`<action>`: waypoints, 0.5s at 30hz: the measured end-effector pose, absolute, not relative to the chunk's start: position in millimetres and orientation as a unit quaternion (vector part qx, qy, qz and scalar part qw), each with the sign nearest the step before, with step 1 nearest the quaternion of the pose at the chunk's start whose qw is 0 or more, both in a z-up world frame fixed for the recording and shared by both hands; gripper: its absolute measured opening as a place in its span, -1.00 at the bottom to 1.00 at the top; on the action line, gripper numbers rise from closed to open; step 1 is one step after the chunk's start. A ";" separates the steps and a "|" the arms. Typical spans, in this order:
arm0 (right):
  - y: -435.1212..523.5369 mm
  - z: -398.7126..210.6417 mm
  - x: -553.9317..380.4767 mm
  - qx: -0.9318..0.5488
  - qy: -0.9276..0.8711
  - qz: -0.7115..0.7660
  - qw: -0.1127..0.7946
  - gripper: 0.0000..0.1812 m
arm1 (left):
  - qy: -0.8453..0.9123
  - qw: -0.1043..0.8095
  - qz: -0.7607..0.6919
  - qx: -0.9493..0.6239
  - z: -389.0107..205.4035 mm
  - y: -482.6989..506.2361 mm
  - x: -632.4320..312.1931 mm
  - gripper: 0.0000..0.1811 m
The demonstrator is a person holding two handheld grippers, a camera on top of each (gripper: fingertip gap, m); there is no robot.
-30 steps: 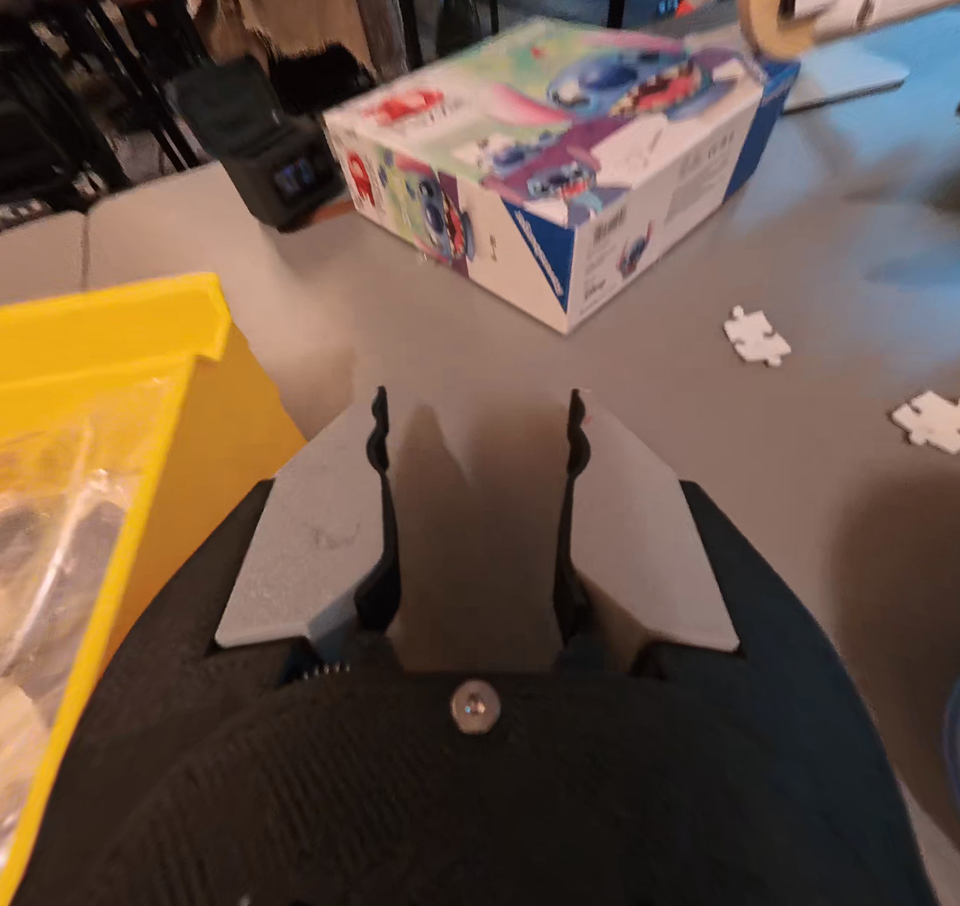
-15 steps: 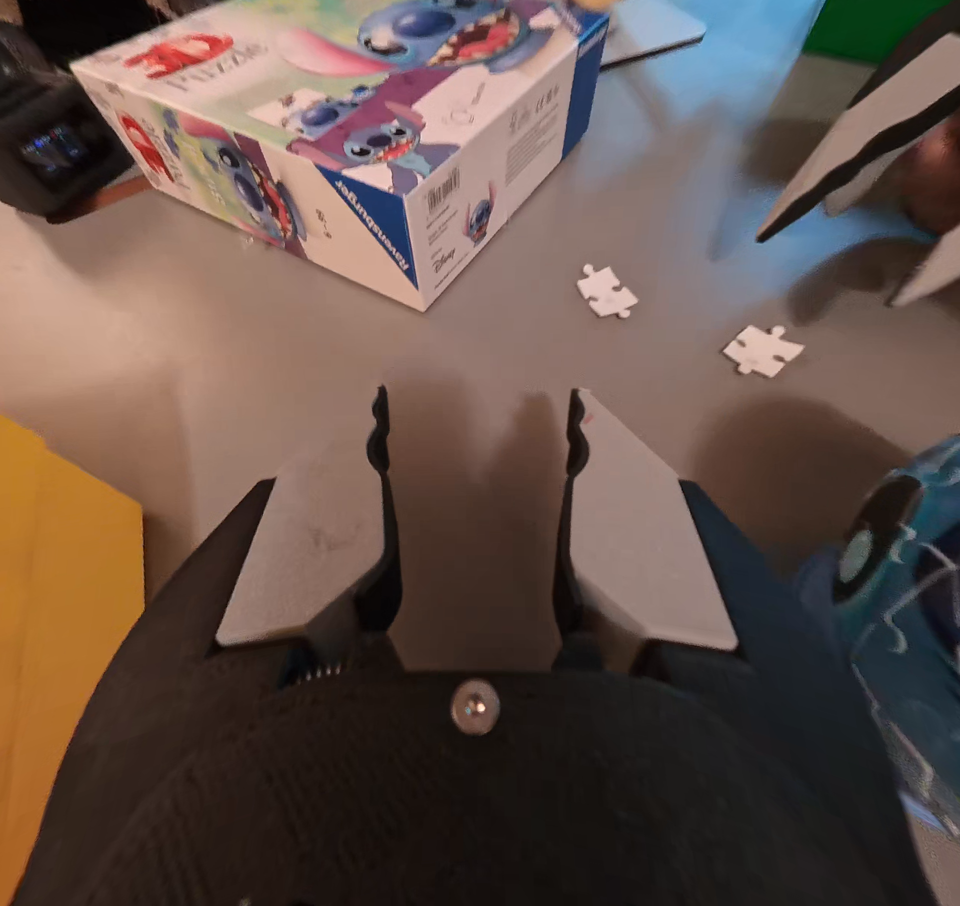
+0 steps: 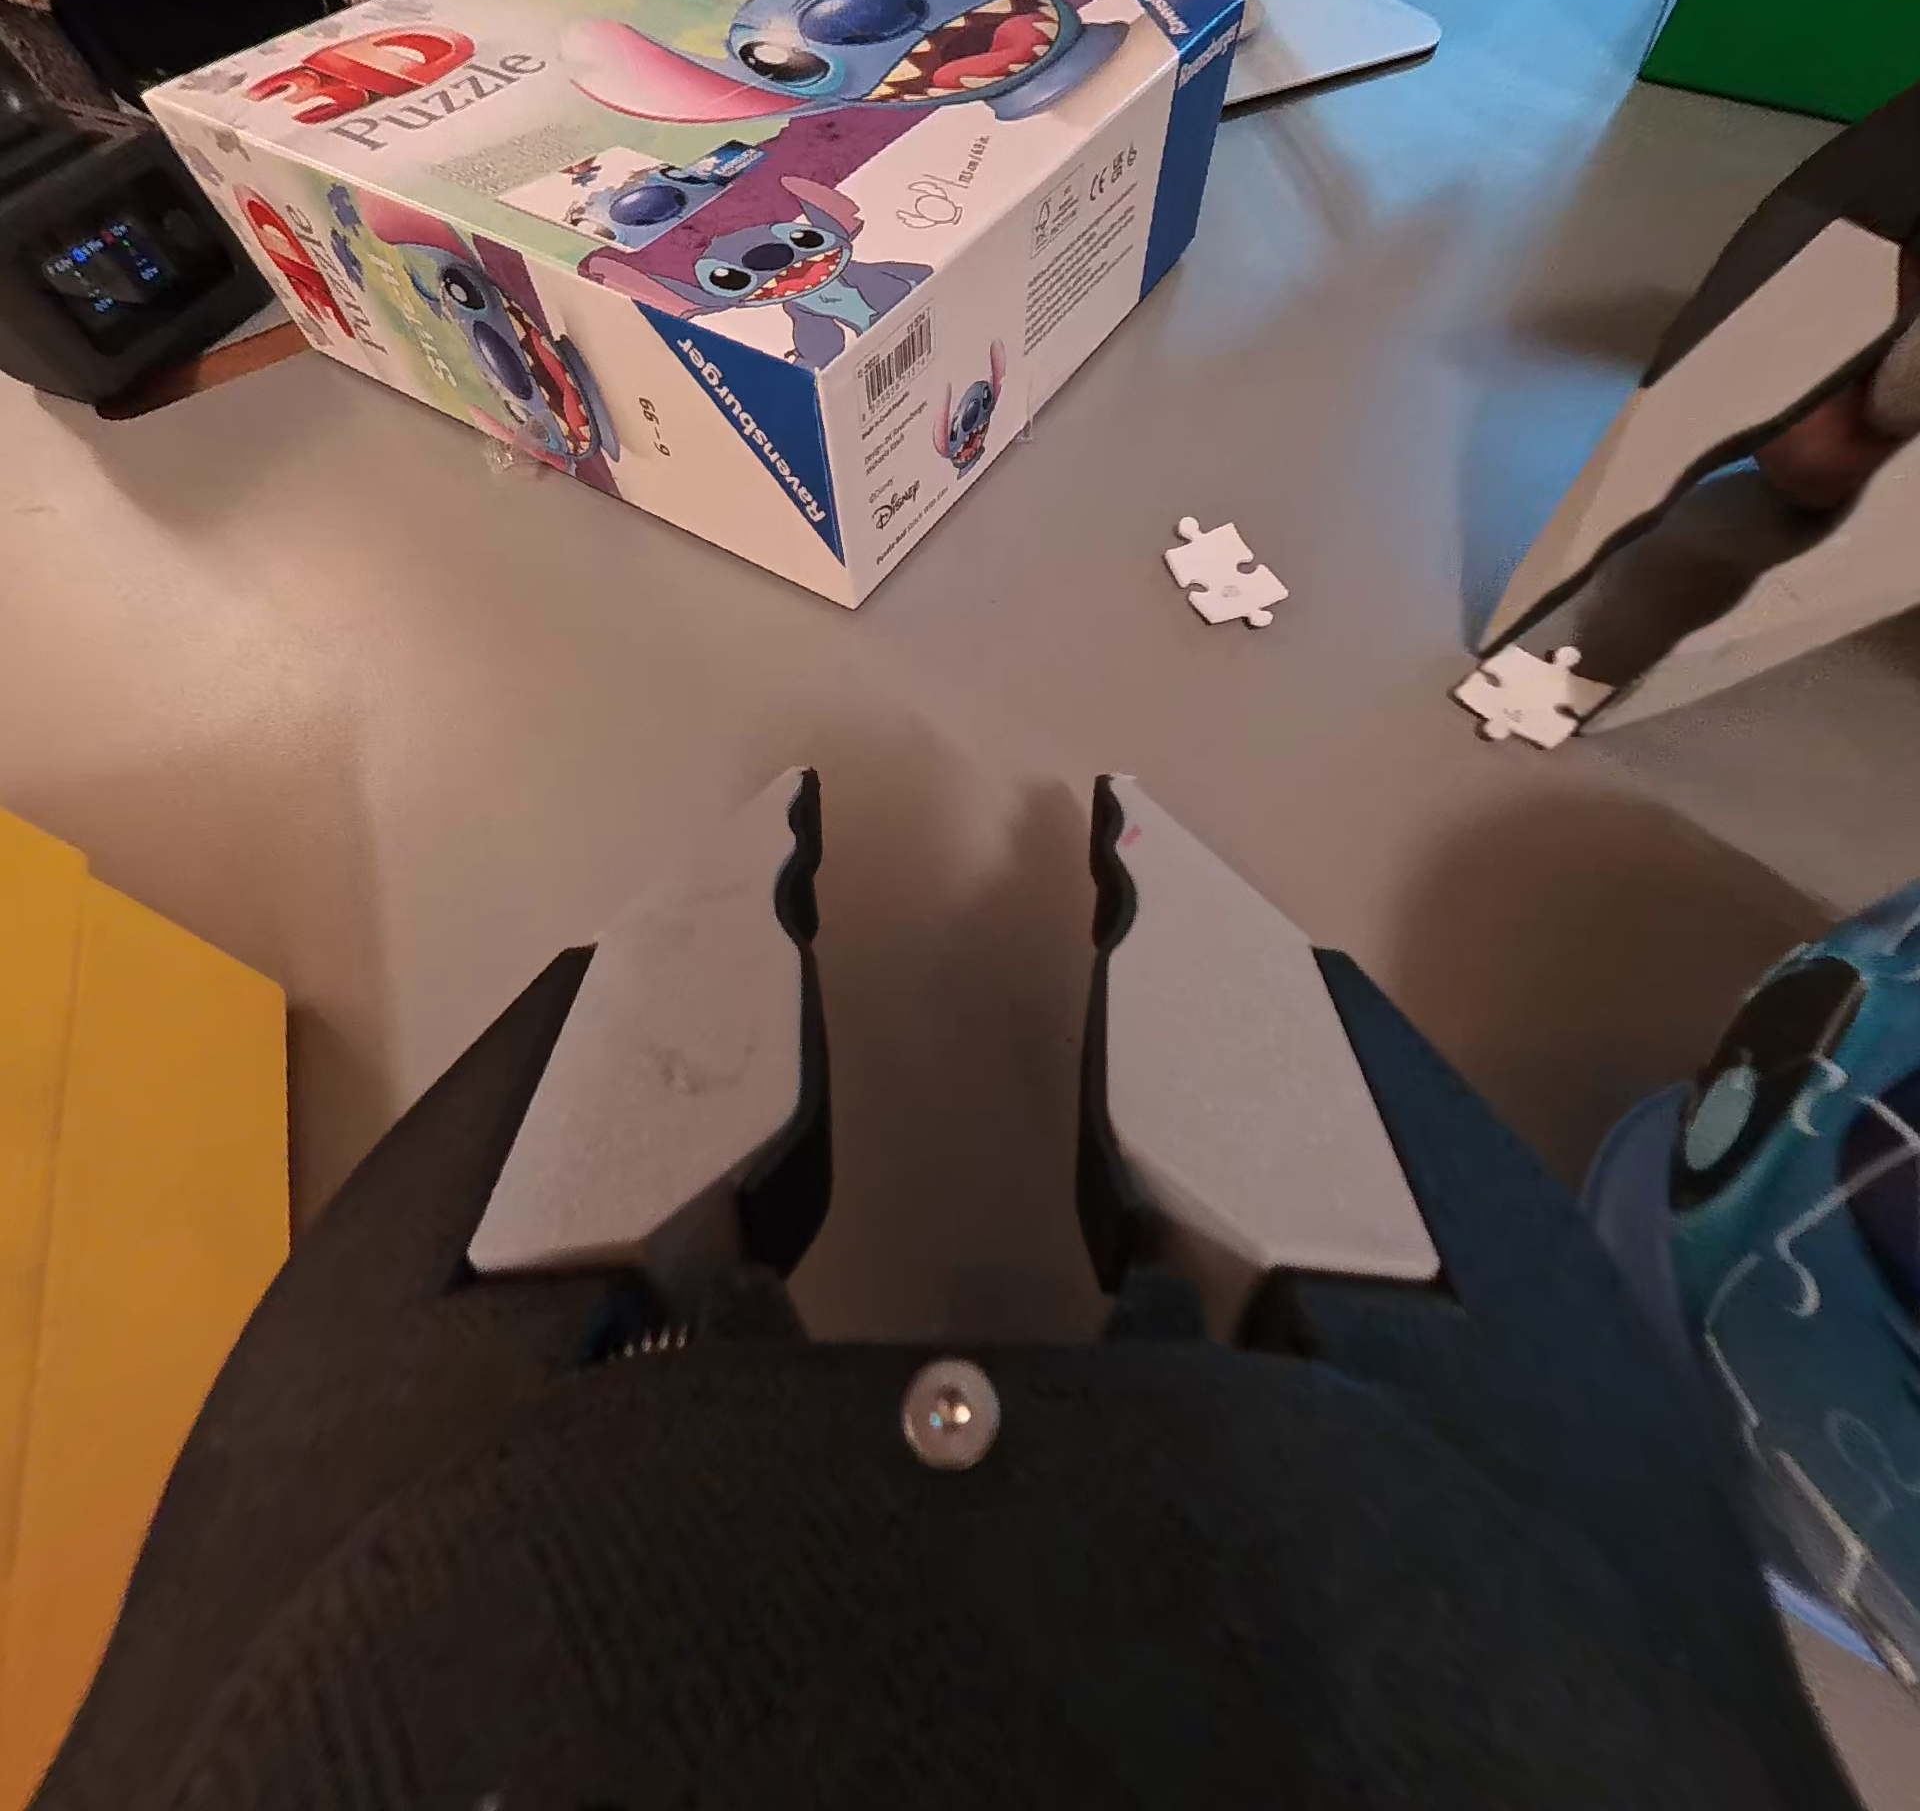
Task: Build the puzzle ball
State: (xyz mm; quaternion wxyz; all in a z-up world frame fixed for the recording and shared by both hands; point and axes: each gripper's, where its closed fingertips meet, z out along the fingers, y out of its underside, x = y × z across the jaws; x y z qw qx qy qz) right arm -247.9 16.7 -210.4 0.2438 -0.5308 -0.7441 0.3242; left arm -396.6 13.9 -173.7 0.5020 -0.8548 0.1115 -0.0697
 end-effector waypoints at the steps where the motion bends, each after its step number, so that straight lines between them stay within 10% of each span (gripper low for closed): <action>1: 17.0 -210.4 -248.4 -0.532 -0.743 0.325 0.243 -0.74 | 0.111 0.501 -0.069 -0.855 -174.1 13.9 -396.8 -0.45; 15: 48.2 -153.2 -271.2 -0.502 -0.696 0.322 0.400 -0.75 | 0.162 0.462 -0.223 -0.843 -143.7 11.9 -347.4 -0.74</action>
